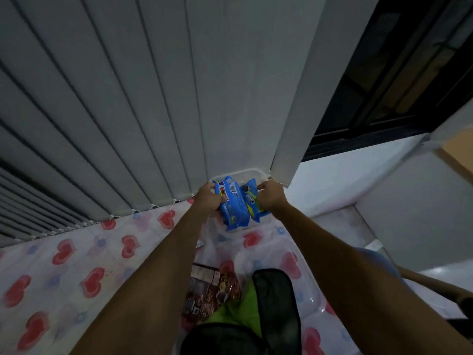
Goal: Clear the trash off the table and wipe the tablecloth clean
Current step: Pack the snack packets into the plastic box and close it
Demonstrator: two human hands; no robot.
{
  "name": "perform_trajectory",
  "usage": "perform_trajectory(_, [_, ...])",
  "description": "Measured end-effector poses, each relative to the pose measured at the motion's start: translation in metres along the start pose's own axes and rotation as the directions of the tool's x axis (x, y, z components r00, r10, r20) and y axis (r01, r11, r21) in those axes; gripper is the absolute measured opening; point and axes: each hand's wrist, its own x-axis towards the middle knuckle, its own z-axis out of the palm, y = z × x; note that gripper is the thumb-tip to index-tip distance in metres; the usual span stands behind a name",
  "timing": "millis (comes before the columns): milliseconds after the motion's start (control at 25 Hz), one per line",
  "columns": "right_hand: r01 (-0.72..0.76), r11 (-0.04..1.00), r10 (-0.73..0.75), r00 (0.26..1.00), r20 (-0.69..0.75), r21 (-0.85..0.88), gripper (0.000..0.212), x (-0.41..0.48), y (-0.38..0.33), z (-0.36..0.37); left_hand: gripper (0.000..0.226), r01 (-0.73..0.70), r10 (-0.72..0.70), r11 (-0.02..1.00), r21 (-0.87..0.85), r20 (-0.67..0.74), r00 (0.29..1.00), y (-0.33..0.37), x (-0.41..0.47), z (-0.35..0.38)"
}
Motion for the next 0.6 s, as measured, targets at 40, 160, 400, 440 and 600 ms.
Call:
perform_trajectory(40, [0.000, 1.000, 0.000, 1.000, -0.008, 0.025, 0.032, 0.010, 0.009, 0.011, 0.048, -0.010, 0.014, 0.996, 0.085, -0.044, 0.999, -0.001, 0.011, 0.006])
perform_trajectory(160, [0.022, 0.998, -0.025, 0.998, 0.055, 0.063, 0.033, 0.034, 0.036, 0.044, 0.034, -0.048, 0.118, 0.903, 0.427, -0.138, 0.983, -0.002, 0.029, 0.023])
perform_trajectory(400, [0.037, 0.991, -0.055, 0.989, 0.139, 0.127, 0.033, 0.050, 0.046, 0.067, 0.043, -0.089, 0.414, 0.324, 0.942, -0.056, 0.909, -0.007, 0.031, 0.050])
perform_trajectory(440, [0.059, 0.993, -0.074, 0.986, 0.147, 0.104, 0.033, 0.054, 0.046, 0.067, 0.044, -0.072, 0.438, 0.182, 0.981, -0.016, 0.899, -0.008, 0.030, 0.053])
perform_trajectory(600, [0.129, 0.992, -0.126, 0.977, 0.174, -0.007, 0.033, 0.056, 0.052, 0.072, 0.035, -0.037, 0.384, -0.084, 0.996, 0.067, 0.921, -0.016, 0.030, 0.060])
